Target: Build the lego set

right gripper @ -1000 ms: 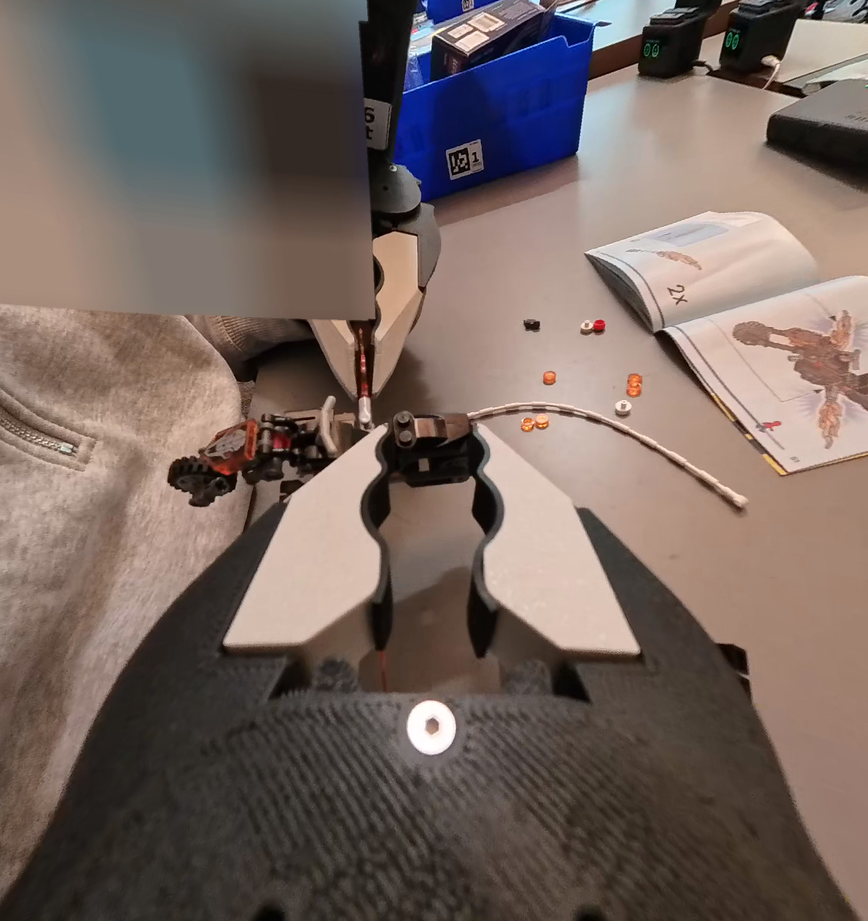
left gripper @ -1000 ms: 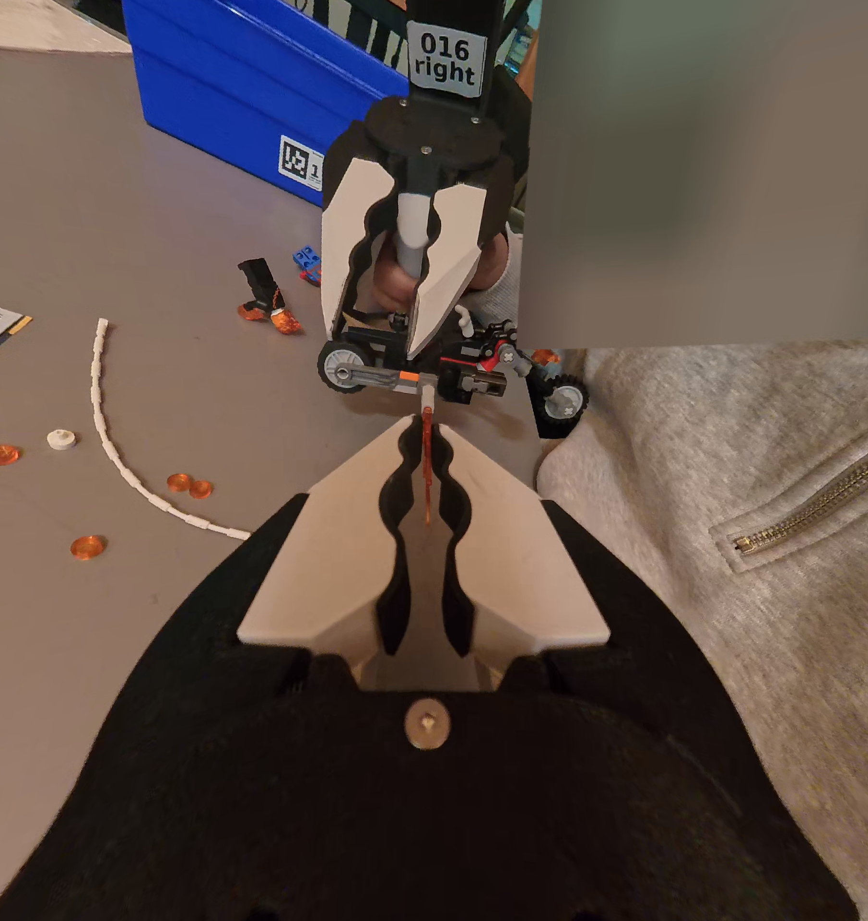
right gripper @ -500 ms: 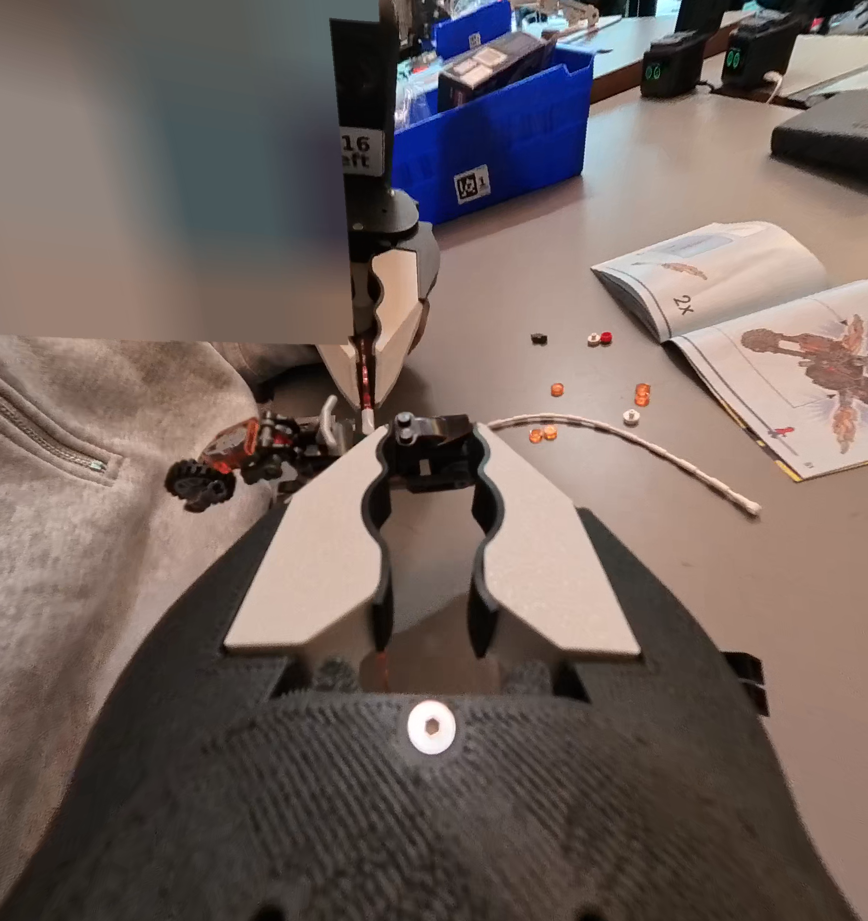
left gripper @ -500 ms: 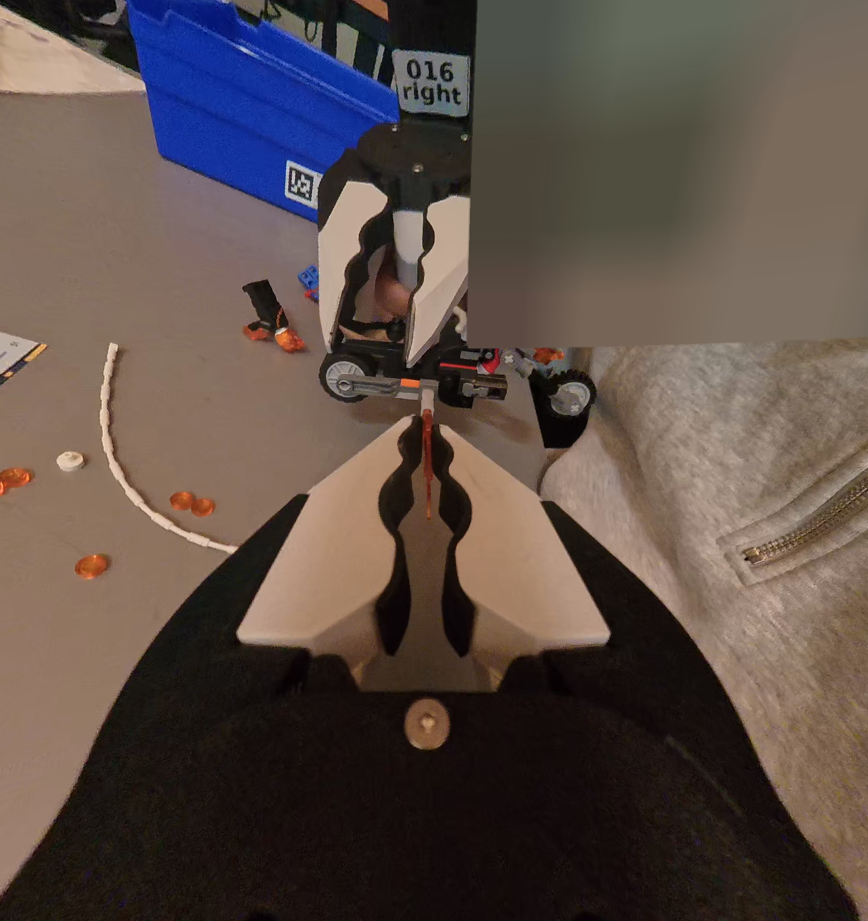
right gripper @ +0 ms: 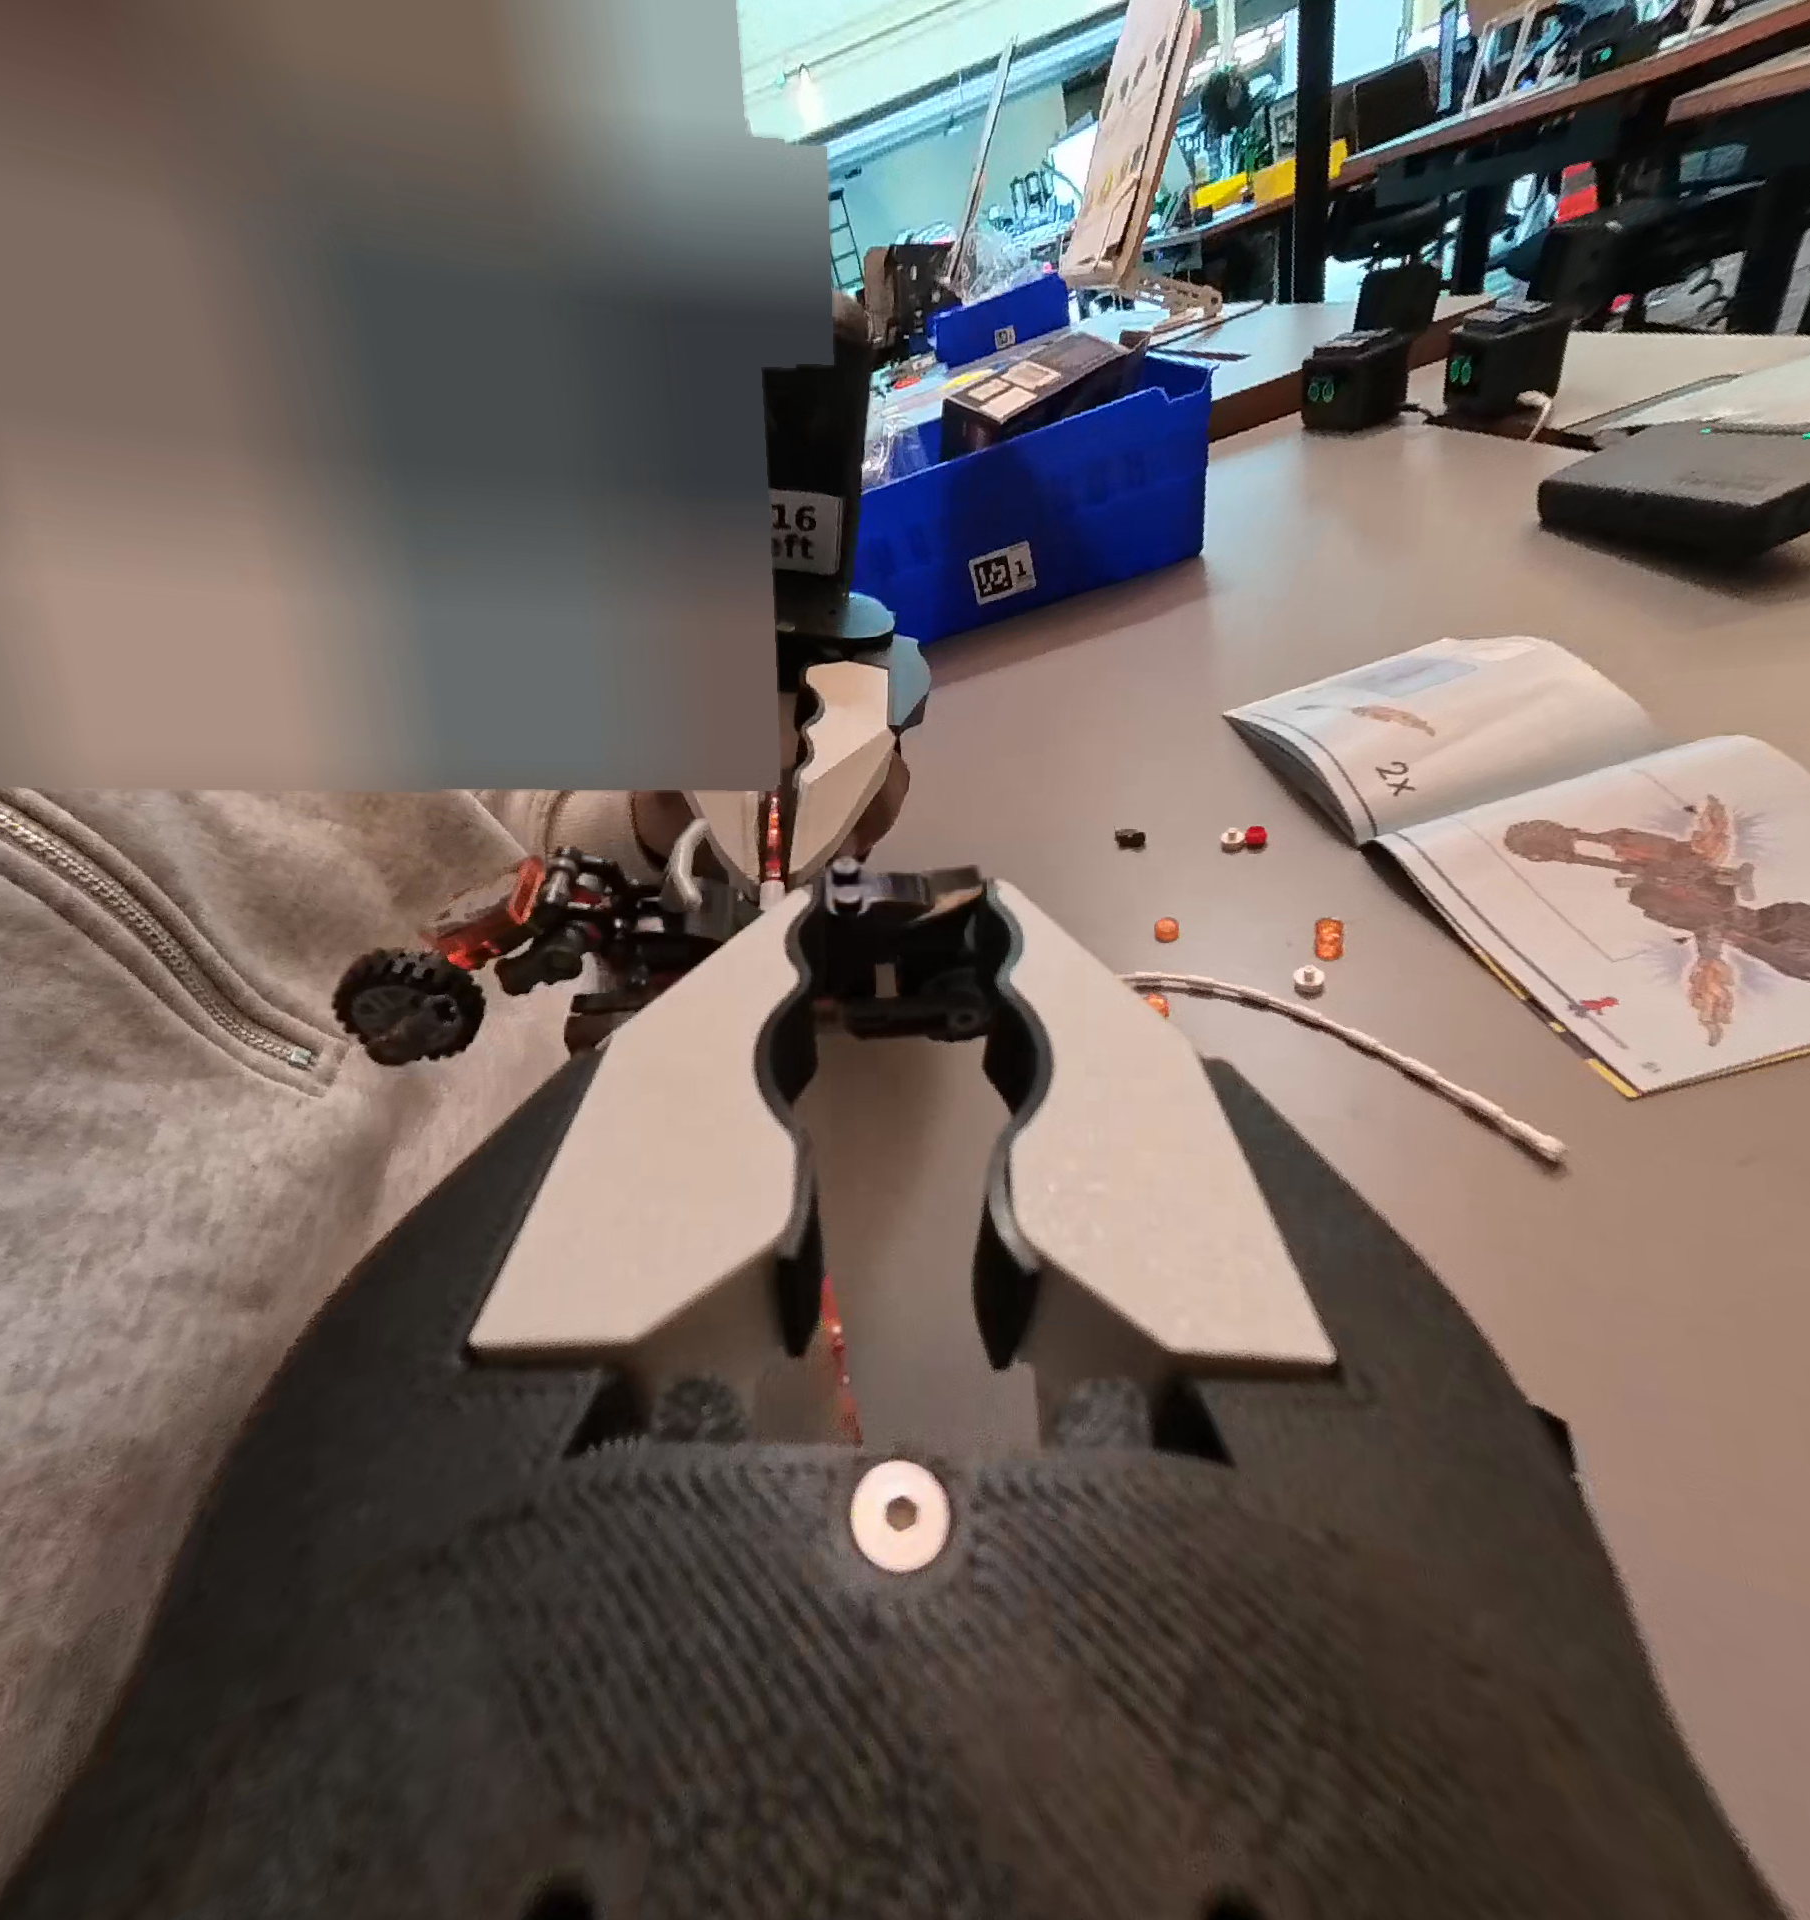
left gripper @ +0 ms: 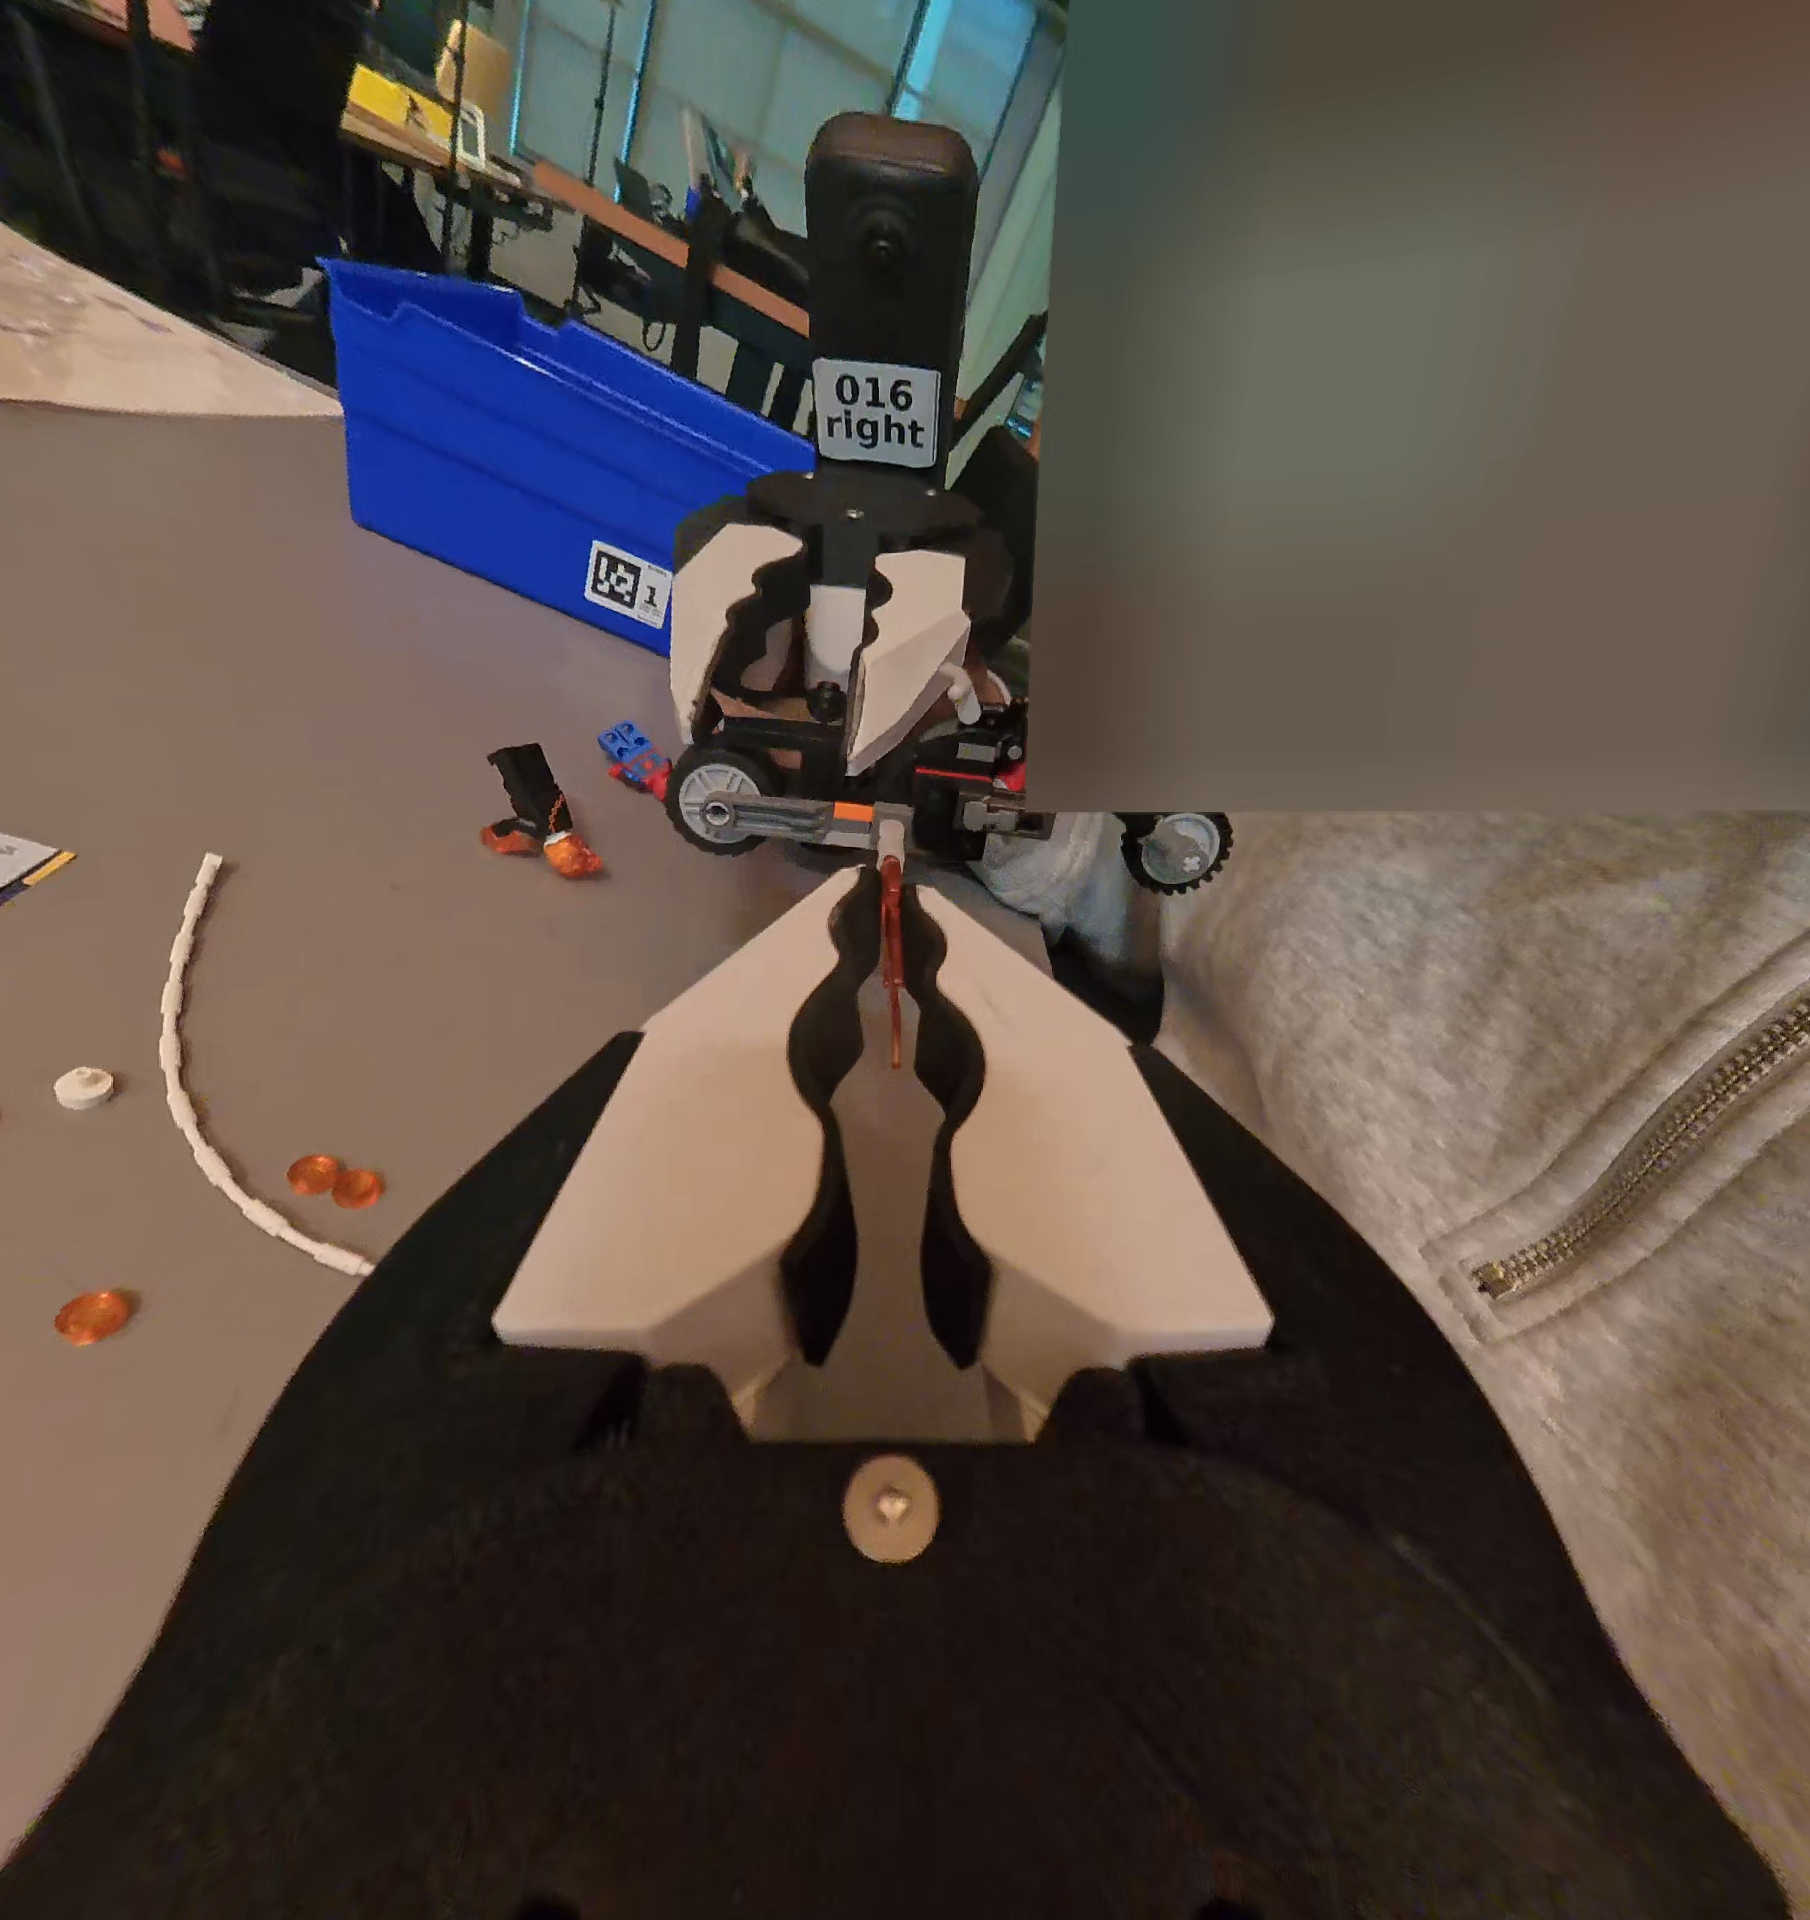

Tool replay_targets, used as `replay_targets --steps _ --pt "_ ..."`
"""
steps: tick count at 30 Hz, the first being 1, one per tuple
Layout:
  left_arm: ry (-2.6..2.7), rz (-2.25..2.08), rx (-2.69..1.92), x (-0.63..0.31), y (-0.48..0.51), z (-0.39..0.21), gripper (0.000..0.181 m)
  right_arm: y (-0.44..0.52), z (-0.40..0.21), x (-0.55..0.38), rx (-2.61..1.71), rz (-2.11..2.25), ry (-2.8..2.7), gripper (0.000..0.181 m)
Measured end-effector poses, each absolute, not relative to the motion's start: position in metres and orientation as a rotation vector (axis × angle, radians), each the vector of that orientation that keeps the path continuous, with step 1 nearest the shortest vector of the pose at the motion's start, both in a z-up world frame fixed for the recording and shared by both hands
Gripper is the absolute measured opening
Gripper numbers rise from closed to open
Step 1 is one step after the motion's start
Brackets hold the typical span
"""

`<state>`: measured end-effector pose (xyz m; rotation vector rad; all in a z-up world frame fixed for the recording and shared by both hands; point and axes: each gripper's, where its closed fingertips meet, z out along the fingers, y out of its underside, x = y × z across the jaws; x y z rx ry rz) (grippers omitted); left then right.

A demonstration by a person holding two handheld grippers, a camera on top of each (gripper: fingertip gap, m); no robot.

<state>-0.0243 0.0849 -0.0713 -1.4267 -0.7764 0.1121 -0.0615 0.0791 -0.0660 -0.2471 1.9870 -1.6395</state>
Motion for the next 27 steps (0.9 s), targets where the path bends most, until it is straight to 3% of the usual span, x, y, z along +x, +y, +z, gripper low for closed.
replay_targets --steps 27 --pt "-0.804 0.056 -1.304 -0.0313 0.0882 -0.0646 0.0 0.082 -0.0589 -0.0656 -0.233 -1.683 1.96 0.025"
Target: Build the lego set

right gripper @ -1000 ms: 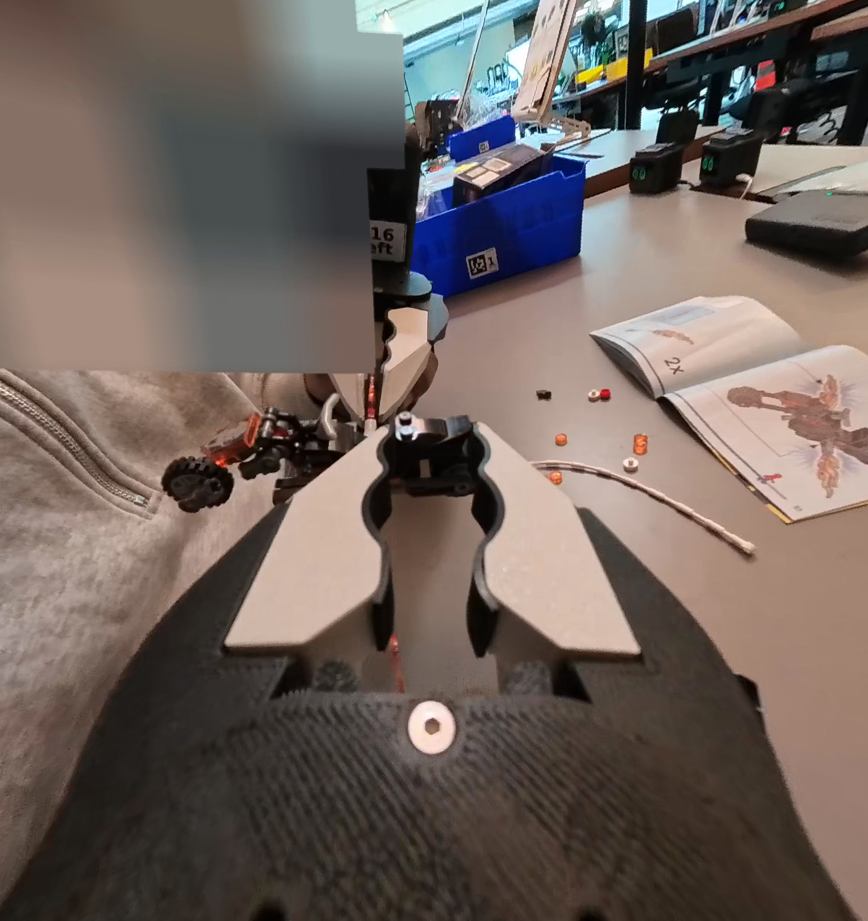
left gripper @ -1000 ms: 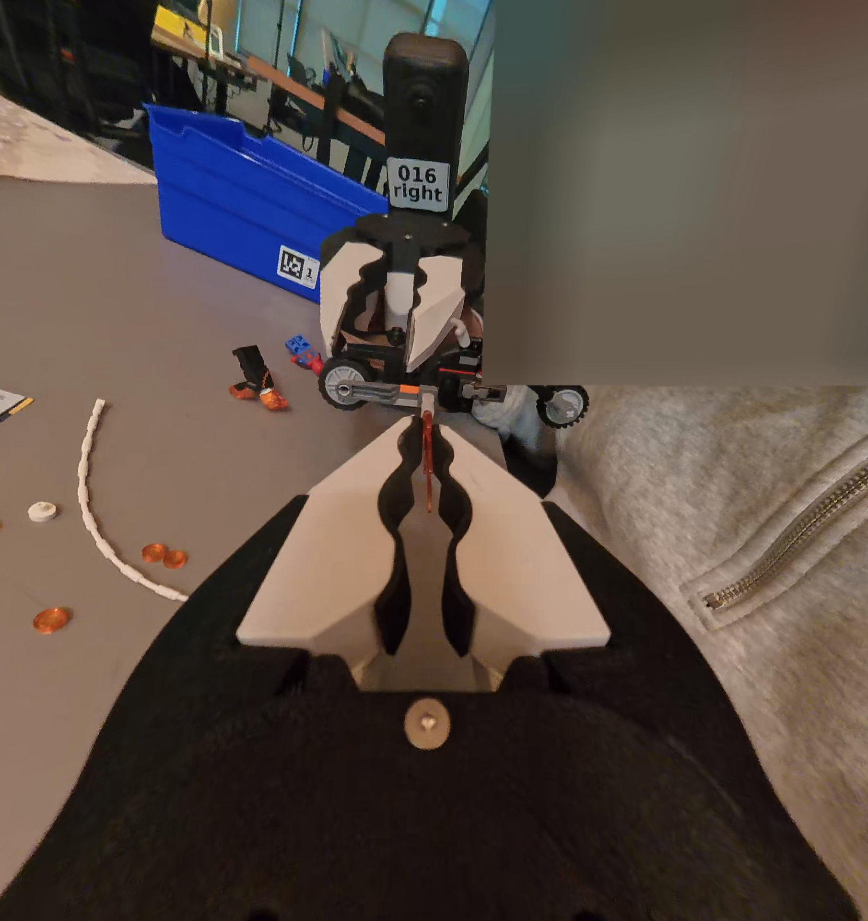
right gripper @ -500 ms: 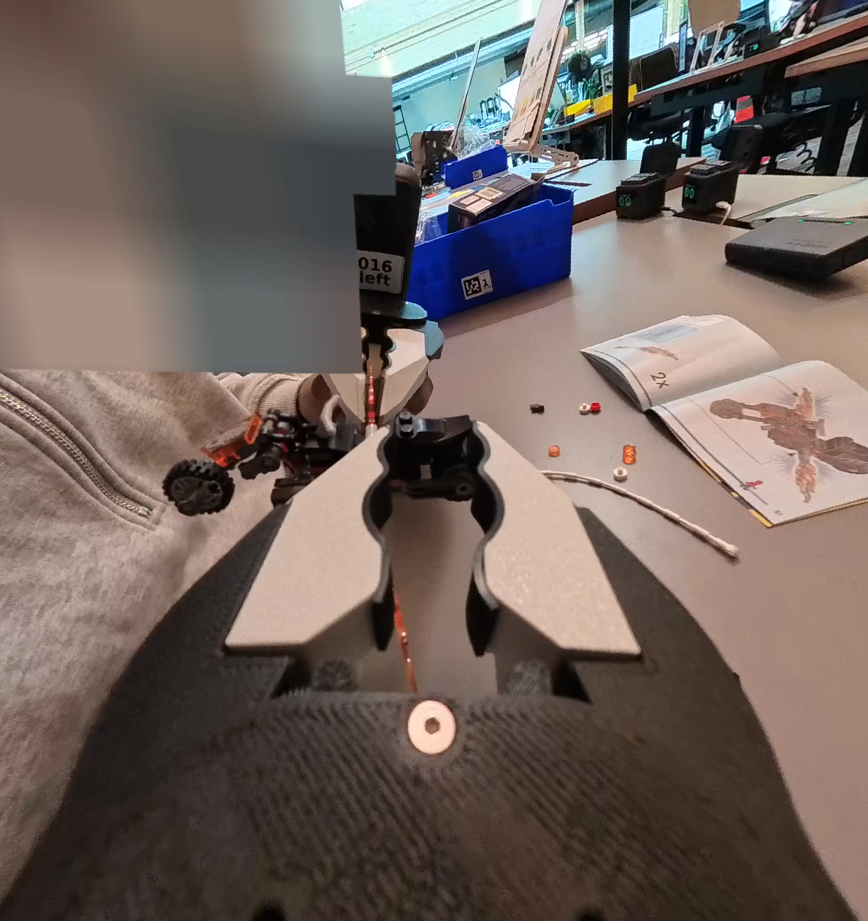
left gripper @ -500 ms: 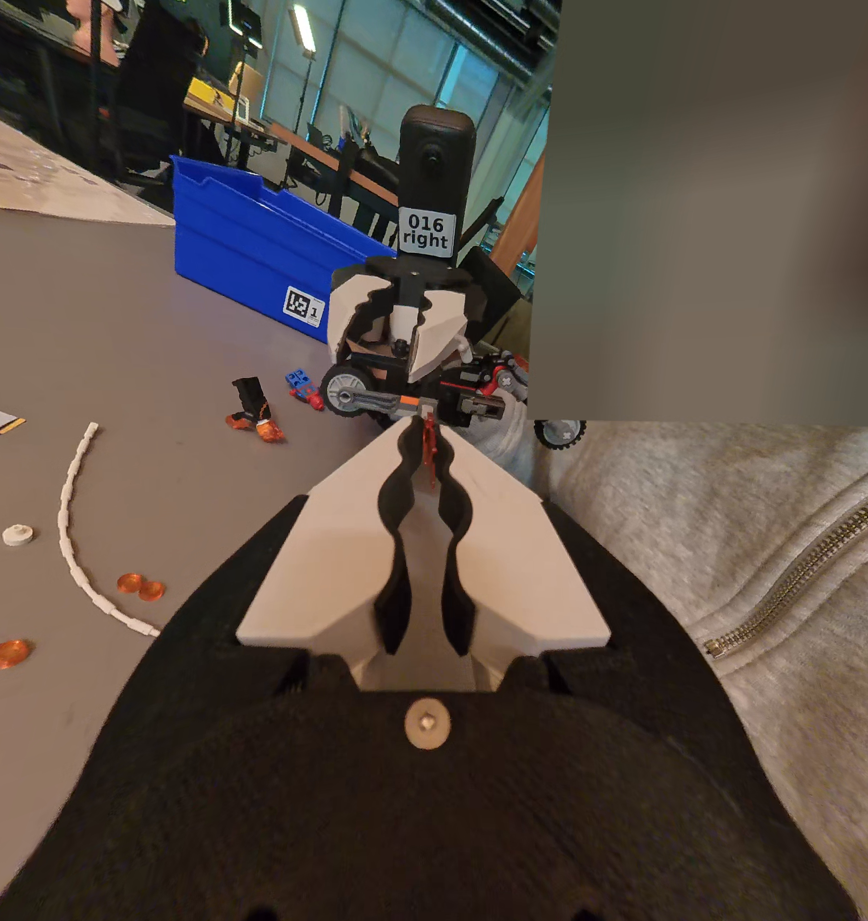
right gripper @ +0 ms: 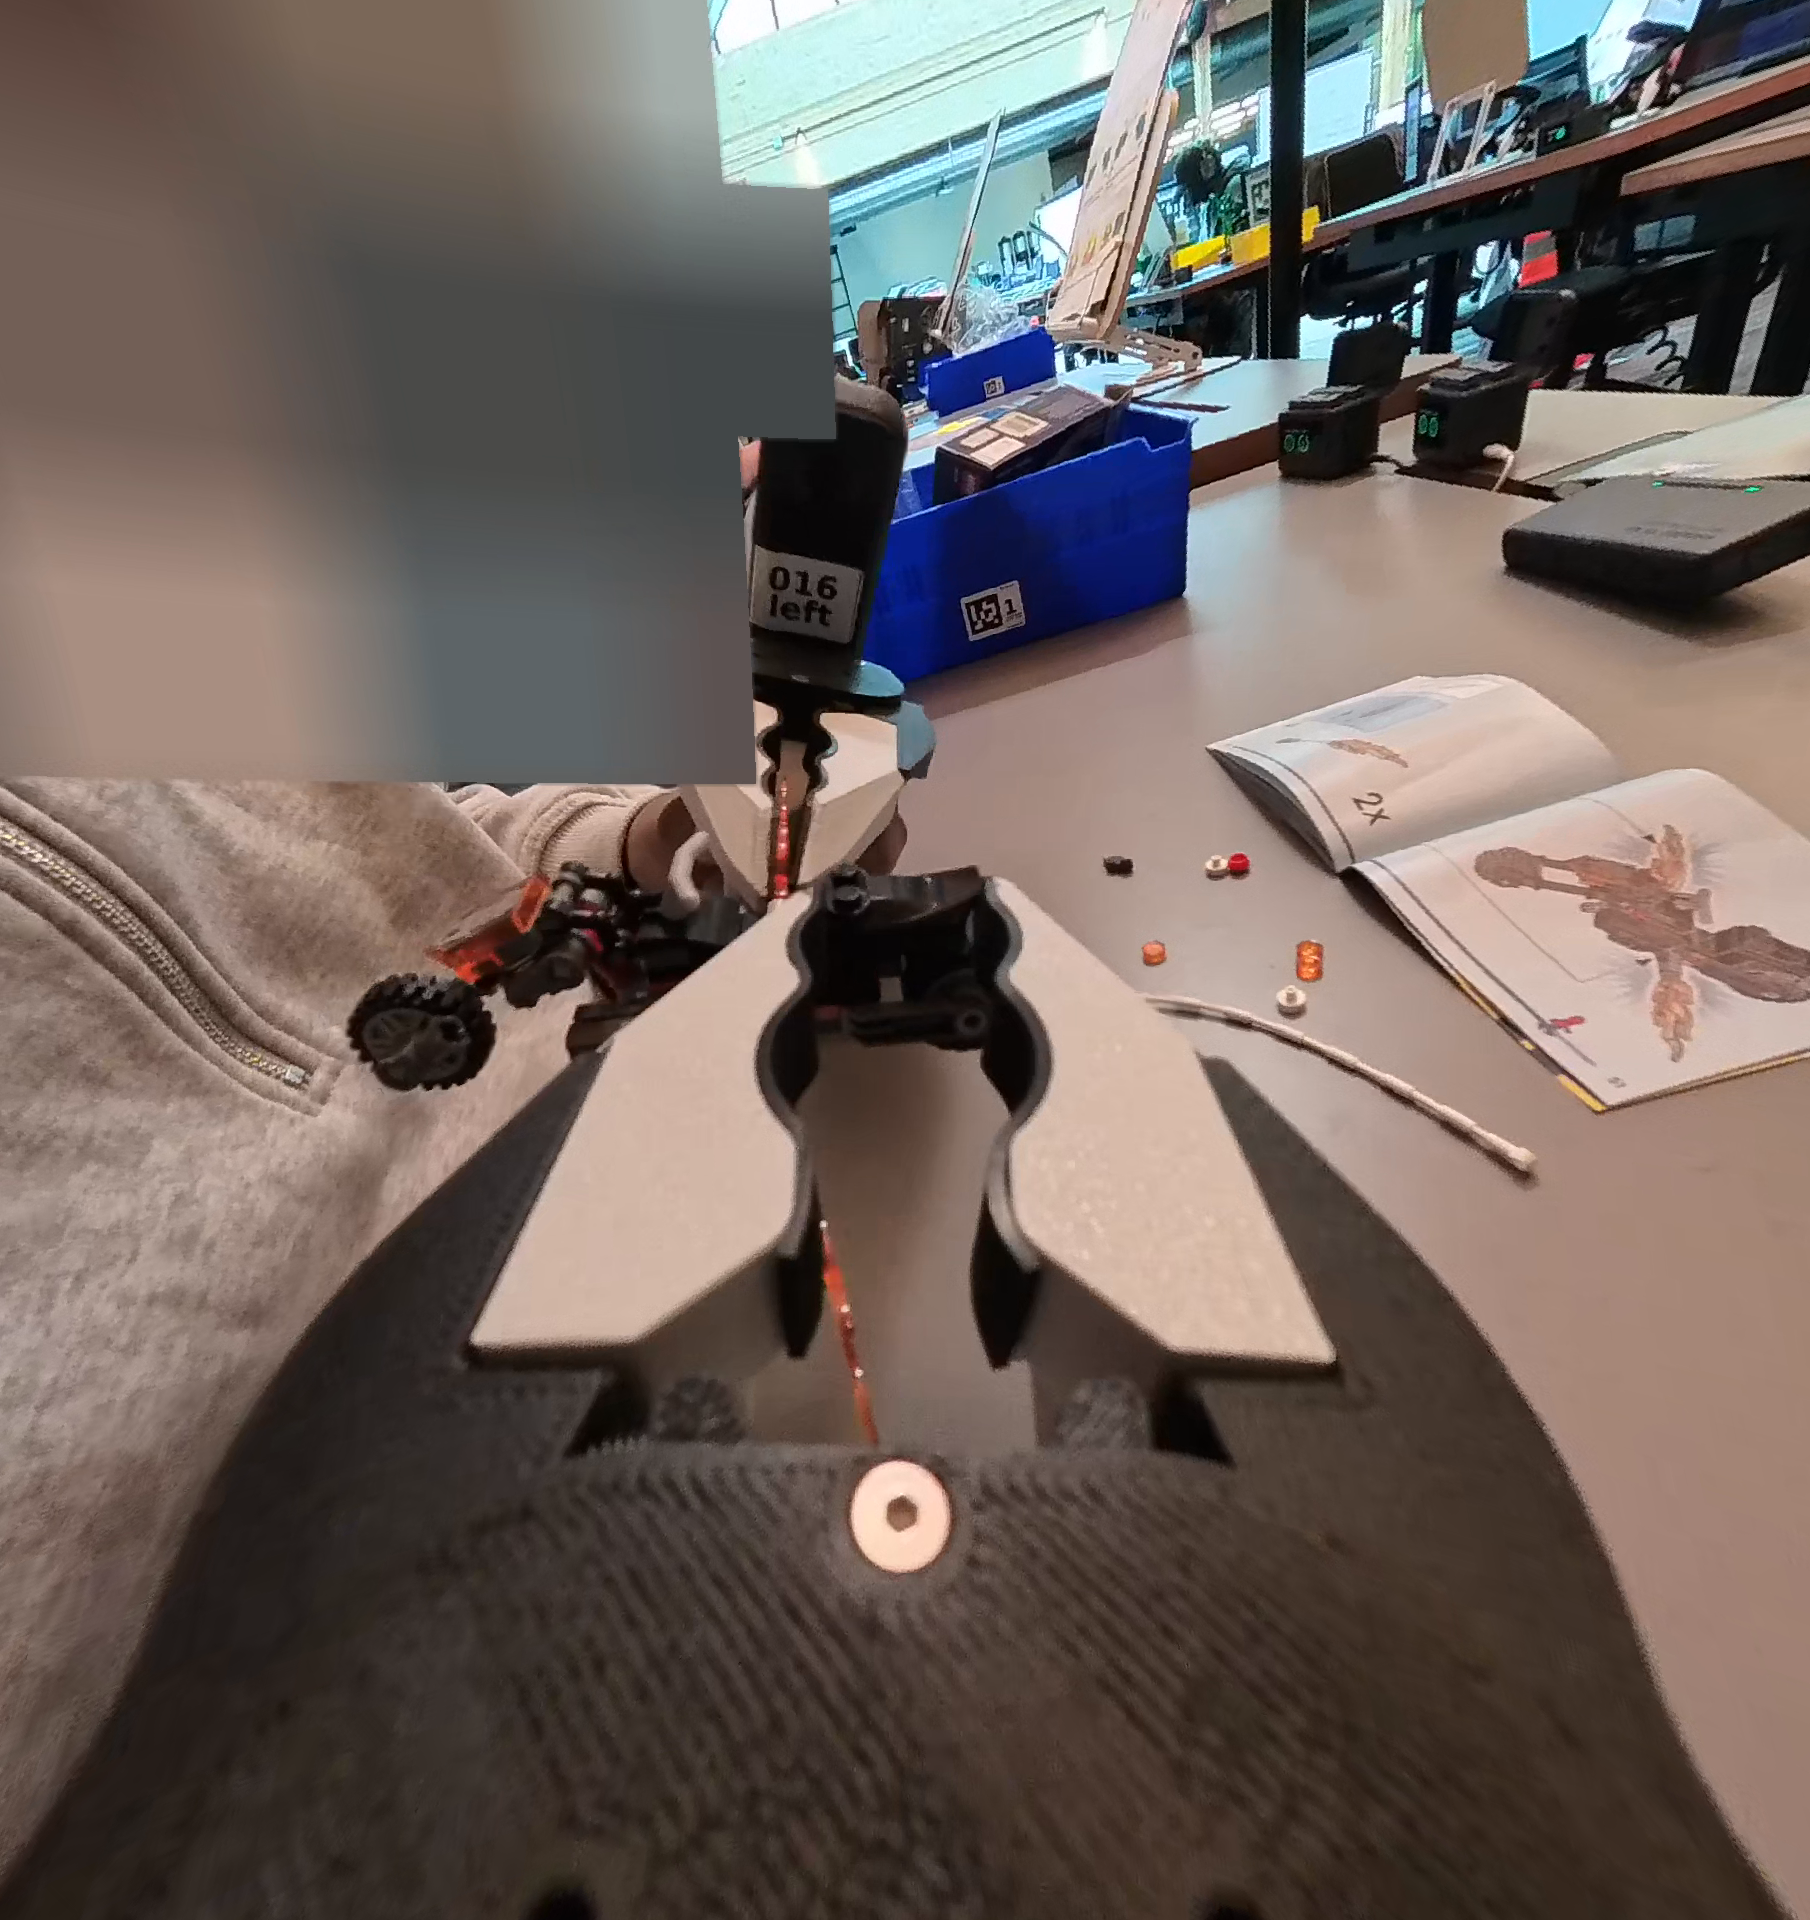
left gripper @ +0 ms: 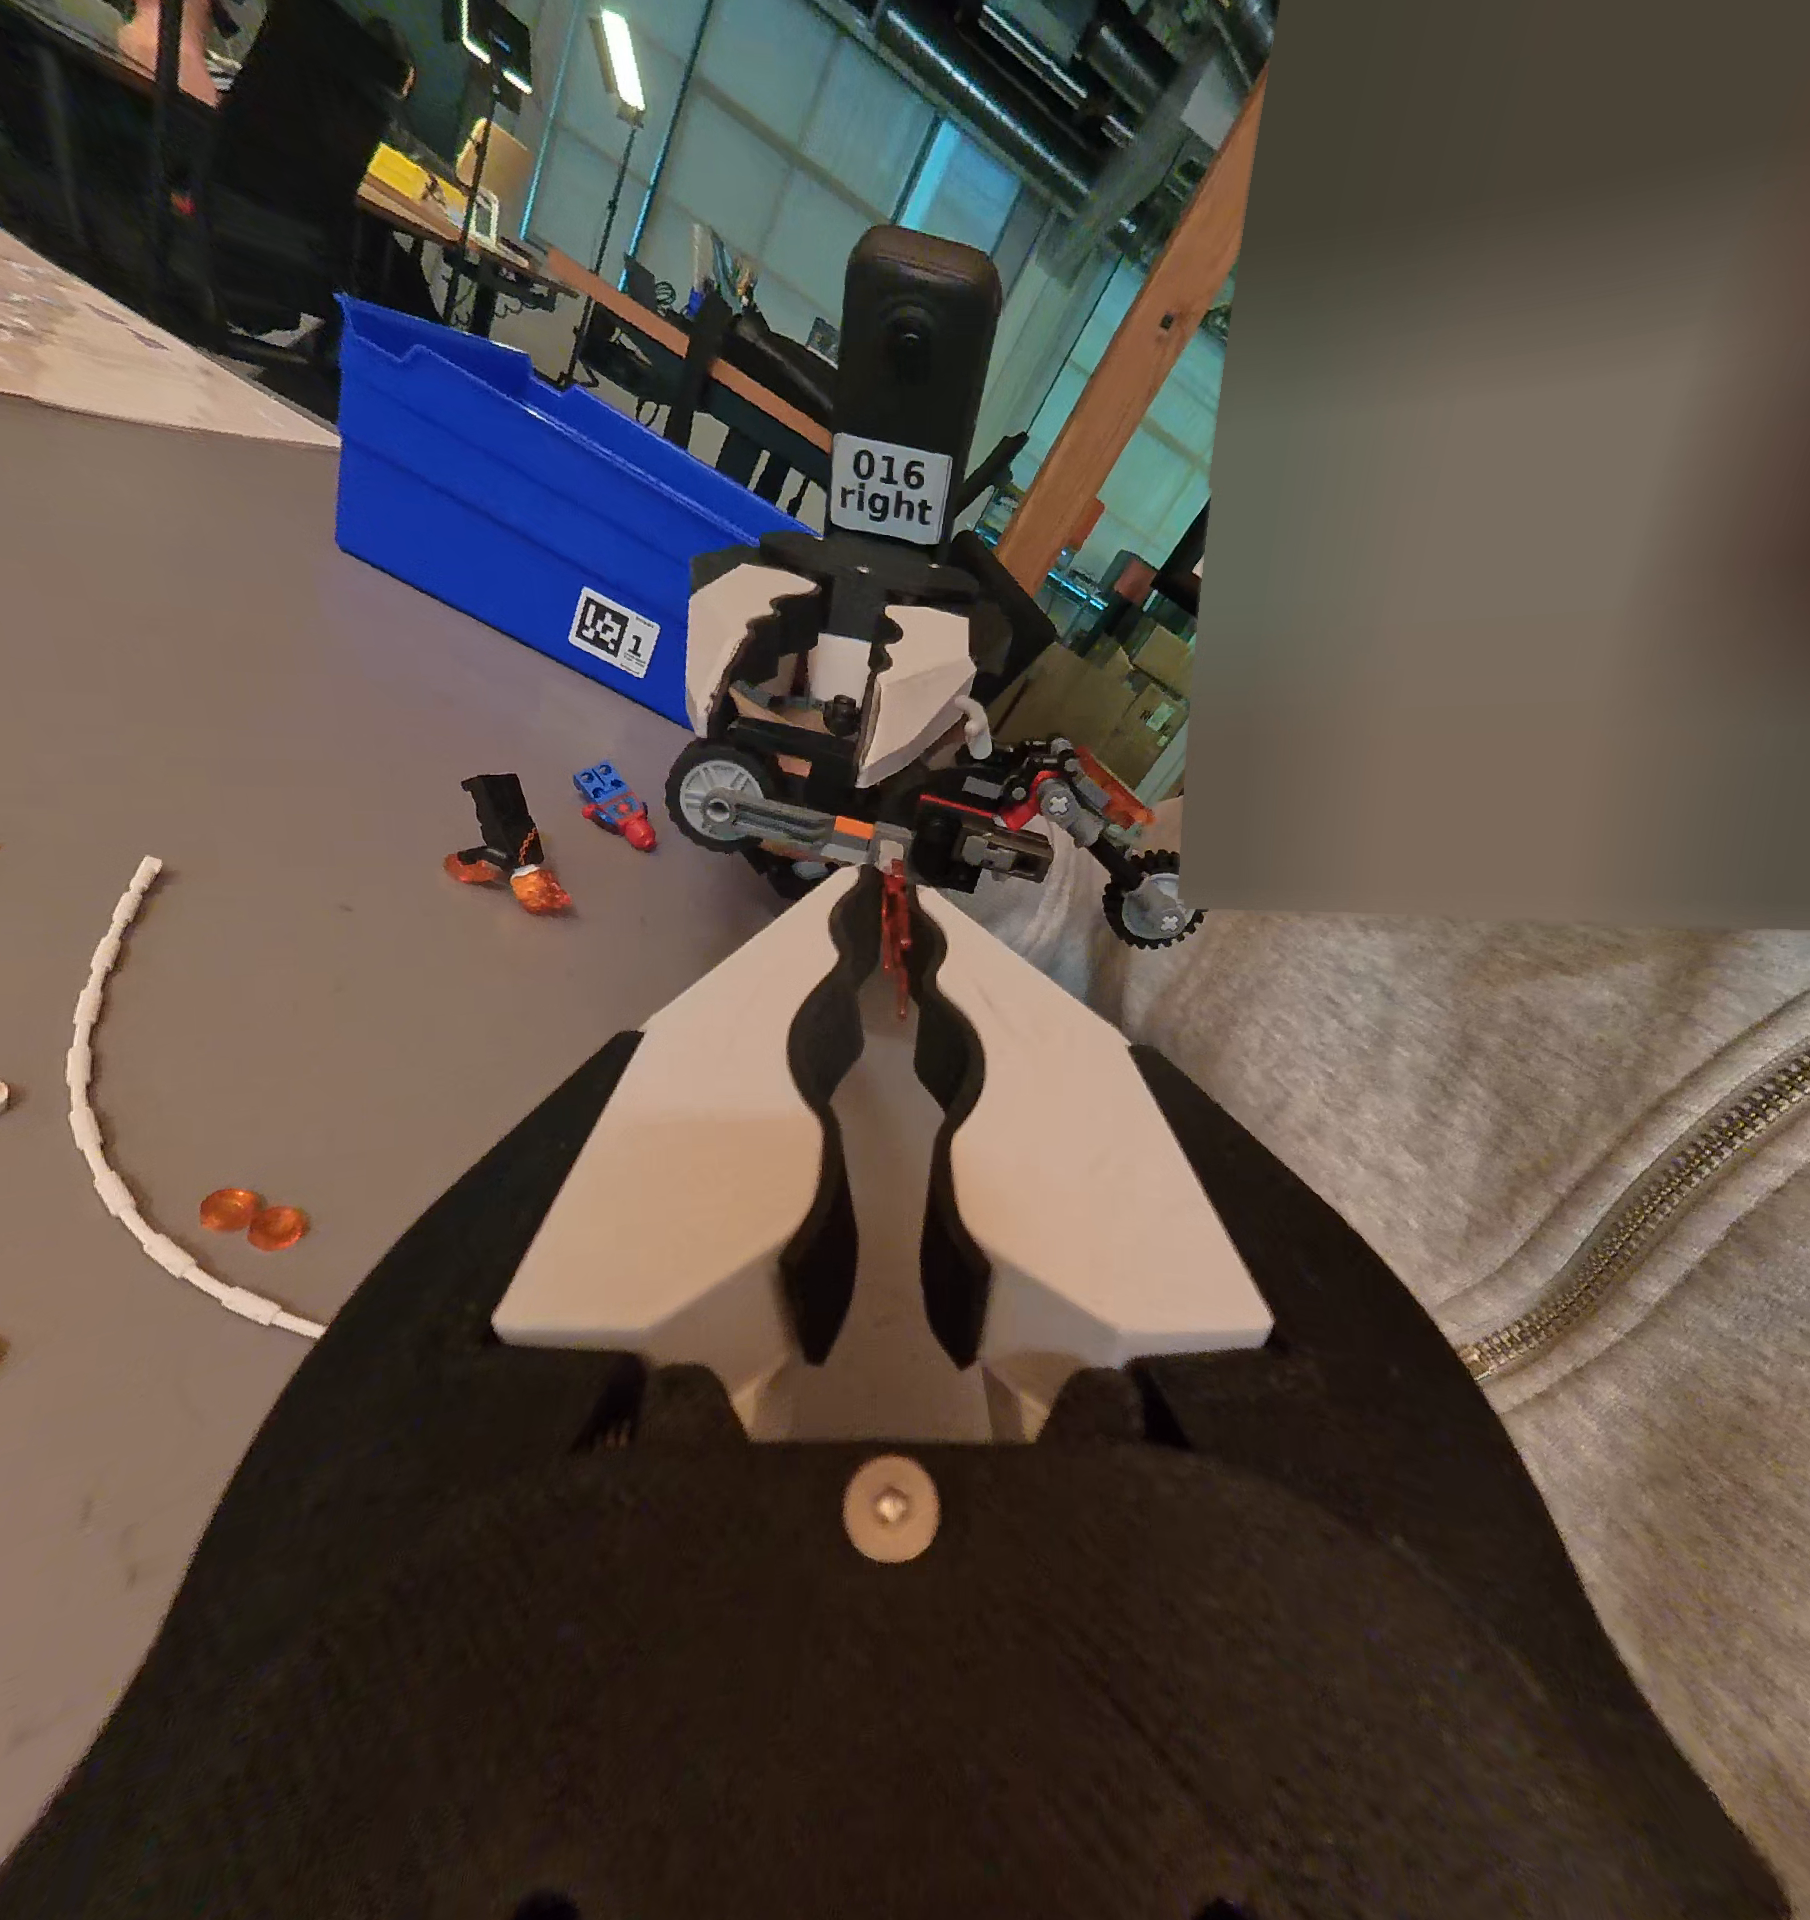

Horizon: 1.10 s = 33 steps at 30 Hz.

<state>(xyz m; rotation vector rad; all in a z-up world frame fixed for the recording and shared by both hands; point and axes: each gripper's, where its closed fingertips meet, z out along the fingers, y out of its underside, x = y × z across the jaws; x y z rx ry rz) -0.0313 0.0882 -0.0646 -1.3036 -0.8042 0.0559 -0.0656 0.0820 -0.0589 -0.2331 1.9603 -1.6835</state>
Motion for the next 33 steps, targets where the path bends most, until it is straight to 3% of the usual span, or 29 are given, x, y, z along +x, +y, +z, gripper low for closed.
replay_targets --steps 33 --pt "-0.805 0.101 -0.896 -0.044 0.083 -0.029 0.0 0.08 -0.028 -0.082 0.044 -1.795 1.656 0.025"
